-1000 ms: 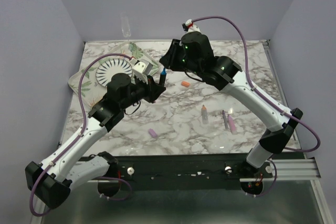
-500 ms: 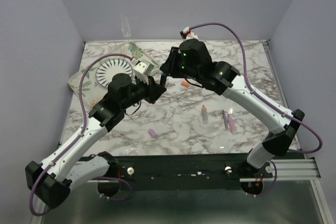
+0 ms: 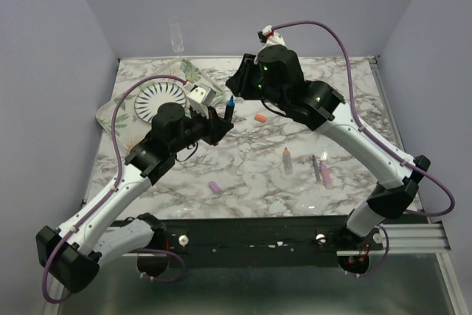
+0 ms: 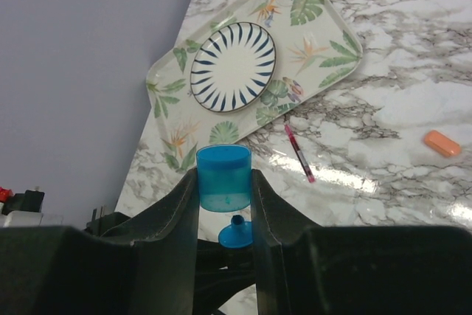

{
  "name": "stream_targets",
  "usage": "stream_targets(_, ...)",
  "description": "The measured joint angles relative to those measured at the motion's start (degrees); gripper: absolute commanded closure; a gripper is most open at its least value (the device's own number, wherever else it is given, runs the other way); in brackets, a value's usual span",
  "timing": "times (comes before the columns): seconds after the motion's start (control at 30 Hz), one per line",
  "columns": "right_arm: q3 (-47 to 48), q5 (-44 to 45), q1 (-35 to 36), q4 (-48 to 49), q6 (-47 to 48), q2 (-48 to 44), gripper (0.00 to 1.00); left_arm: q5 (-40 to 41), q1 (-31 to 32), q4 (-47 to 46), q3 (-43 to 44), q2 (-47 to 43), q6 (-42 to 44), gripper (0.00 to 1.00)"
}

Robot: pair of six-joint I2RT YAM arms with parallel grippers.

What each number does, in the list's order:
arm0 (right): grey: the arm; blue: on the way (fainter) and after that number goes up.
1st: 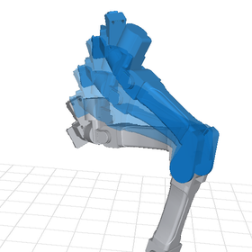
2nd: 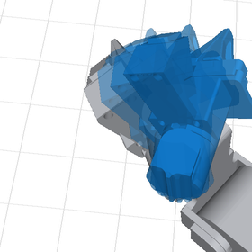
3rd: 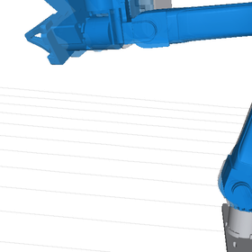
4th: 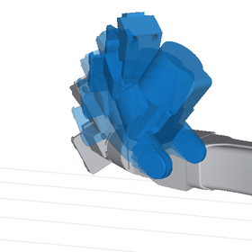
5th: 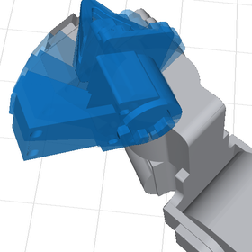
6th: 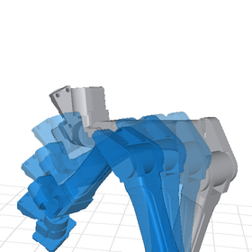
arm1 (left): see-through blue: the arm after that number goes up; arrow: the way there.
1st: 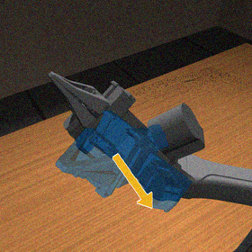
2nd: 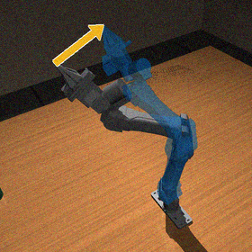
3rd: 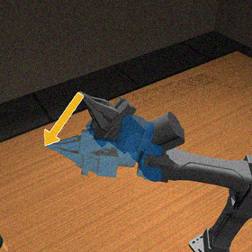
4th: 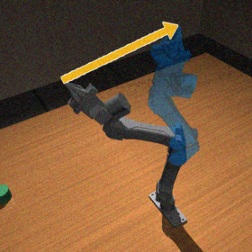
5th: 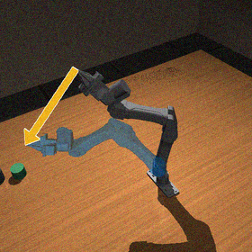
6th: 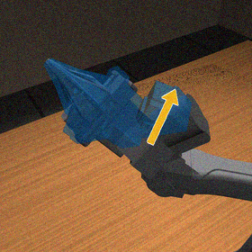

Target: Insert the pens into the pen caps

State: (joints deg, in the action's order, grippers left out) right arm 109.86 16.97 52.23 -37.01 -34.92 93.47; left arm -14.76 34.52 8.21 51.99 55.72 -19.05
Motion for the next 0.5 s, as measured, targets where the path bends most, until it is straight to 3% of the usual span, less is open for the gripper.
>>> stream_targets(0.5,-4.6,-0.2,0.2,0.1,0.0,-1.2,0.99,0.0,0.0,0.2,0.0,0.0,0.2,1.00)
